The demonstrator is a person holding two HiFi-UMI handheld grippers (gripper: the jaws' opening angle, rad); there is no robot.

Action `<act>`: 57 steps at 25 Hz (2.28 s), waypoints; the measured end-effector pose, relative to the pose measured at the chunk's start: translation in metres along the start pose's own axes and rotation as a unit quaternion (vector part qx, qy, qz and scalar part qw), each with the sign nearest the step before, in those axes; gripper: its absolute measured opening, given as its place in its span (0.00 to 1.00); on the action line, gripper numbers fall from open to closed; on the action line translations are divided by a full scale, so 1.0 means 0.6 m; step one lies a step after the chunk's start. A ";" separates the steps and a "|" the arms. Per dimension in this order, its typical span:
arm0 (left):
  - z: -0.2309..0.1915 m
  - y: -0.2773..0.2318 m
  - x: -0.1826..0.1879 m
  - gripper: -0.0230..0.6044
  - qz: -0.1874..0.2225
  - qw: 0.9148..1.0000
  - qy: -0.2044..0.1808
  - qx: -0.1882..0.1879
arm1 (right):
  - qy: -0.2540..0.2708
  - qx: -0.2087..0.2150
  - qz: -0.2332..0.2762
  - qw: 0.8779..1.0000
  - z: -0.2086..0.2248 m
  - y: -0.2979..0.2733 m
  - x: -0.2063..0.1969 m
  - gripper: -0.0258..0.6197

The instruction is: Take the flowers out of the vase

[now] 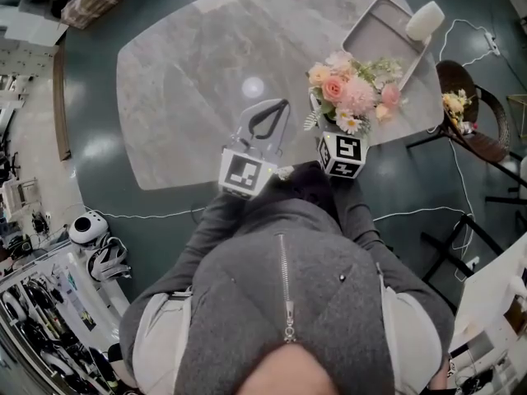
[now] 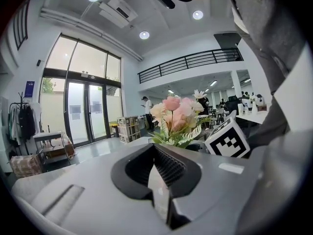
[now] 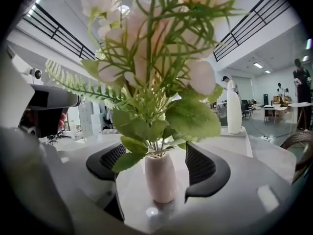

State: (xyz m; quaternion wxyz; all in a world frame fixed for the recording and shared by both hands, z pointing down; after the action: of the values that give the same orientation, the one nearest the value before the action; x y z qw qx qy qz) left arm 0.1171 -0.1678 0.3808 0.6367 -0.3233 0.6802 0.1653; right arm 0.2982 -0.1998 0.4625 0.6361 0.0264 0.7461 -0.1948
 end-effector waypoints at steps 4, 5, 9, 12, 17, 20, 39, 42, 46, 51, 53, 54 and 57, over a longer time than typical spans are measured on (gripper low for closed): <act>-0.006 -0.002 0.001 0.05 -0.001 1.000 -0.012 -0.005 | 0.009 -0.007 0.009 1.000 0.000 -0.003 0.007 0.57; -0.007 -0.003 0.002 0.05 -0.001 1.000 -0.021 -0.009 | 0.011 -0.009 0.011 1.000 0.000 -0.002 0.007 0.55; -0.009 -0.005 0.000 0.05 -0.005 1.000 -0.009 -0.009 | 0.012 -0.022 0.012 1.000 0.002 0.001 0.013 0.46; -0.008 -0.006 0.000 0.05 -0.003 1.000 -0.006 -0.011 | 0.016 -0.034 0.017 0.999 0.008 0.004 0.013 0.40; -0.007 -0.009 0.002 0.05 0.000 1.000 -0.022 -0.016 | 0.026 -0.038 0.015 0.999 0.012 0.006 0.014 0.34; -0.006 -0.010 0.000 0.05 0.001 1.000 -0.016 -0.017 | 0.030 -0.040 0.014 0.999 0.014 0.006 0.016 0.31; 0.005 -0.017 -0.002 0.05 0.012 0.999 -0.014 -0.042 | 0.041 -0.045 0.017 0.998 0.018 0.017 0.039 0.20; 0.009 -0.022 0.000 0.05 0.013 0.999 -0.014 -0.047 | 0.049 -0.044 0.018 0.998 0.020 0.019 0.043 0.19; 0.007 -0.024 -0.003 0.05 0.018 0.998 -0.010 -0.051 | 0.068 -0.051 0.020 0.996 0.017 0.020 0.053 0.18; 0.007 -0.020 -0.004 0.05 0.018 0.998 -0.005 -0.054 | 0.077 -0.050 0.024 0.996 0.012 0.029 0.074 0.17; 0.006 -0.018 -0.007 0.05 0.016 0.998 -0.008 -0.056 | 0.076 -0.049 0.025 0.996 0.011 0.032 0.082 0.16; 0.008 -0.018 -0.008 0.05 0.017 0.998 -0.009 -0.057 | 0.075 -0.047 0.024 0.996 0.011 0.034 0.085 0.16; 0.010 -0.020 -0.006 0.05 0.022 0.998 -0.004 -0.060 | 0.069 -0.042 0.019 0.997 0.010 0.038 0.088 0.16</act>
State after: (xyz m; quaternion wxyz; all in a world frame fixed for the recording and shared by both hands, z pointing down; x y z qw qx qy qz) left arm 0.1292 -0.1719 0.3855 0.6151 -0.3454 0.6732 0.2216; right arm 0.3005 -0.1917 0.4050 0.5870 0.0269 0.7953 -0.1490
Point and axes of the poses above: the fingertips, and each gripper's own axes: y backward along the fingers, z to its right, x out of its top, the point moved 9 cm from there along y, backward along the fingers, and after that the axes turned 14 degrees about y, right-handed, at the moved point
